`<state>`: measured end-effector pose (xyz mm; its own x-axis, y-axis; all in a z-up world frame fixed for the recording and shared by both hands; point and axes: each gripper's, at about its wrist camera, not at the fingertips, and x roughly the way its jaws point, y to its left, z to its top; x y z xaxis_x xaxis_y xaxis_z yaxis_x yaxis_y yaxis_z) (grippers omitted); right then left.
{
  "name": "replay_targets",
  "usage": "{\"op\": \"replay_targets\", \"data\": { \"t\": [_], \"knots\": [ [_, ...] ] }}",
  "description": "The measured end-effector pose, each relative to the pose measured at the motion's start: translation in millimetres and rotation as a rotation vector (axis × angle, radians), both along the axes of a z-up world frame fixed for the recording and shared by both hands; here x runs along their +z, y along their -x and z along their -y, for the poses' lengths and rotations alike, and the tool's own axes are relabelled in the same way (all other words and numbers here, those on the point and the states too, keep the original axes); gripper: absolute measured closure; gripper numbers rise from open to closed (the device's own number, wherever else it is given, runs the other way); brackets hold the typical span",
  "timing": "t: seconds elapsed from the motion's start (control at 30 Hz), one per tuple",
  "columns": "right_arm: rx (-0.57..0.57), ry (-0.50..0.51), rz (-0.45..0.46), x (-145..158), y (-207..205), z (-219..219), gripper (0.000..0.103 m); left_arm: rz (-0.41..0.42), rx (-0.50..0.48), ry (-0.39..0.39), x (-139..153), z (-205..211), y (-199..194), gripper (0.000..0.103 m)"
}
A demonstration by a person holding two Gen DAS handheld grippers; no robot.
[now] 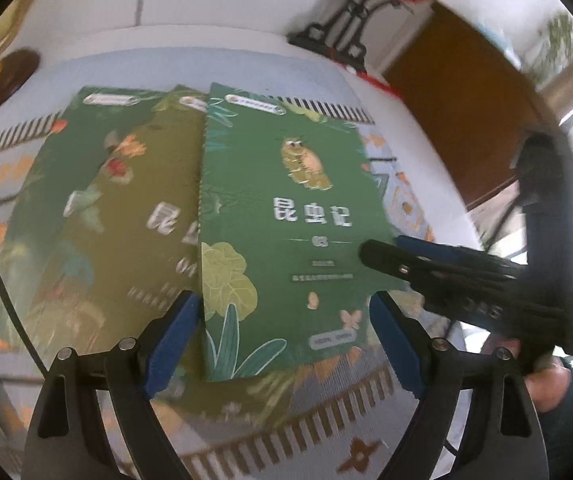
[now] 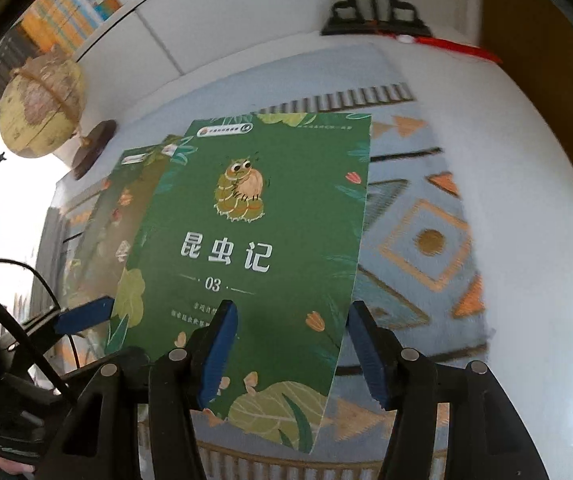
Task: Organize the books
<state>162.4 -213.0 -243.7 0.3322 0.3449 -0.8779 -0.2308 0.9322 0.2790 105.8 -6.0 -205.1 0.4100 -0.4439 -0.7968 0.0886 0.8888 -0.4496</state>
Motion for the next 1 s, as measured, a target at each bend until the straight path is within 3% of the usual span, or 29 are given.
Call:
{"op": "replay_targets", "data": {
  "t": [0.17,0.23,0.3,0.4,0.53,0.6,0.73,0.77,0.8,0.87,0.93,1.0],
  "knots": [
    [0.088,-0.024,0.034,10.1,1.3,-27.1,0.045,-0.008,0.062,0.166,13.3,-33.1,26.8,0.019],
    [0.119,-0.013,0.055,13.2,3.7,-39.1,0.036,-0.024,0.083,0.246,12.5,-42.3,31.4,0.019],
    [0.138,-0.008,0.064,11.7,6.1,-47.4,0.031,-0.027,0.115,0.262,10.2,-46.0,31.0,0.019],
    [0.14,0.005,0.043,2.2,5.3,-49.5,0.031,-0.002,0.154,0.242,7.1,-48.4,26.3,0.019],
    [0.12,-0.128,-0.032,-7.5,1.5,-36.7,0.032,-0.022,0.144,0.384,3.3,-43.5,16.5,0.025],
    [0.105,-0.191,-0.057,-8.6,1.0,-29.1,0.032,-0.012,0.138,0.377,5.0,-35.9,12.8,0.025],
    [0.098,-0.197,-0.043,-7.3,4.9,-26.7,0.032,-0.028,0.156,0.388,-2.8,-26.4,4.8,0.025],
    [0.099,-0.194,-0.039,-6.2,7.2,-26.8,0.032,-0.032,0.163,0.39,-6.0,-25.2,2.3,0.03],
    [0.103,-0.192,-0.035,-5.8,8.8,-26.8,0.032,-0.041,0.174,0.395,-9.3,-26.1,0.9,0.045],
    [0.106,-0.205,-0.032,-6.2,10.6,-25.4,0.032,-0.082,0.184,0.401,-18.5,-29.3,-0.3,0.055],
    [0.081,-0.287,-0.073,-10.1,8.3,-11.9,0.032,-0.103,0.187,0.439,-23.4,-33.5,1.3,0.068],
    [0.05,-0.387,-0.134,-14.9,9.0,6.2,0.033,-0.109,0.168,0.459,-22.6,-34.2,2.7,0.093]
  ]
}}
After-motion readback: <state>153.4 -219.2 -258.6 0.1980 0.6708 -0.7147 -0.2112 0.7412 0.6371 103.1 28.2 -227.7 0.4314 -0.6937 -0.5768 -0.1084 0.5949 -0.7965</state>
